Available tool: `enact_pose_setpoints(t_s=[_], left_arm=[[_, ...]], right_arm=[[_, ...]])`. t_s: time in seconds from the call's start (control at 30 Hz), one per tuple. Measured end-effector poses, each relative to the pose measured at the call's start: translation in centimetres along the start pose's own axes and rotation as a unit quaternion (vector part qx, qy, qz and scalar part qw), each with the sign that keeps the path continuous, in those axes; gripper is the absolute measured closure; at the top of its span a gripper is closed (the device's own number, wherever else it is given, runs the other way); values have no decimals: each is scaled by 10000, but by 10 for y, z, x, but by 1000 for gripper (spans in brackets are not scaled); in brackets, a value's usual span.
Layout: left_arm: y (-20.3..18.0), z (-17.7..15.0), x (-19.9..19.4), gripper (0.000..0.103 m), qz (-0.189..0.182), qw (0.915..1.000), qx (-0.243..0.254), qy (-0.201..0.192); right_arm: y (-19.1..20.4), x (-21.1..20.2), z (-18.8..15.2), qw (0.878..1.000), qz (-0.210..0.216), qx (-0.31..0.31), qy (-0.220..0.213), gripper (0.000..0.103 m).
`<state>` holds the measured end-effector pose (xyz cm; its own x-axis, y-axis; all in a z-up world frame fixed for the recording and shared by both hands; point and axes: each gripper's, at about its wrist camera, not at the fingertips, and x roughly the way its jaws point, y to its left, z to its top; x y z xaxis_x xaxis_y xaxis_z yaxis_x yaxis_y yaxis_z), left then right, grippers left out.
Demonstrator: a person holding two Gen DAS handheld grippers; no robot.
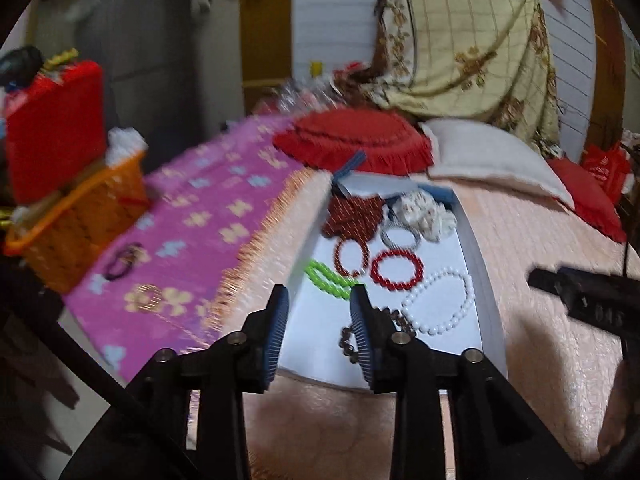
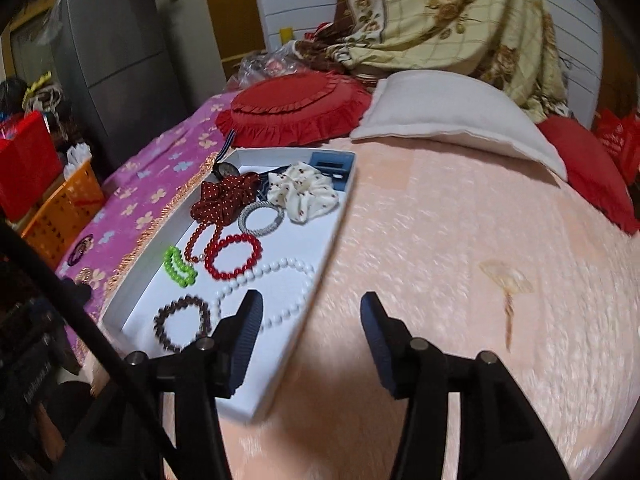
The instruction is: Organize jewelry
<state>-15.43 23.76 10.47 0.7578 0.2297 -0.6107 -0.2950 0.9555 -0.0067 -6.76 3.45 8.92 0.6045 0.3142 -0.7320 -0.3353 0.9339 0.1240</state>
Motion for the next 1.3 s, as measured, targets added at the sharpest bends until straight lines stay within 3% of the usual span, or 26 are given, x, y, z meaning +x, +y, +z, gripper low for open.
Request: enact_pose_setpoints(t_s=[0.1, 0.23, 0.37, 0.47, 0.53, 0.8, 1.3], left_arm=[[-1, 7, -25, 66, 281, 9993, -14, -256], [-2, 18, -65, 64, 473, 9960, -139, -752], [0, 29, -107, 64, 273, 9921, -461, -1135], [-3, 31, -131, 63, -337, 9873, -582, -1436], [-12, 28, -141, 62, -531, 9852, -537, -1539], [-60, 16, -148, 63, -52, 9927, 186, -1189], [-64, -21, -127, 63, 264, 9982, 267, -468]], right_arm=[[-12, -17, -16, 9998, -38, 195, -46, 46], [-22, -36, -31, 9995, -81, 303, -106, 46], [-31, -61, -46, 9987, -166, 385, -307, 45], [-36, -75, -56, 9979, -161, 472, -421, 44], [-37, -82, -62, 9977, -204, 466, -458, 43], [-38, -101, -87, 9972, -431, 349, -499, 42], [-32, -114, -110, 9951, -783, 397, -449, 37]])
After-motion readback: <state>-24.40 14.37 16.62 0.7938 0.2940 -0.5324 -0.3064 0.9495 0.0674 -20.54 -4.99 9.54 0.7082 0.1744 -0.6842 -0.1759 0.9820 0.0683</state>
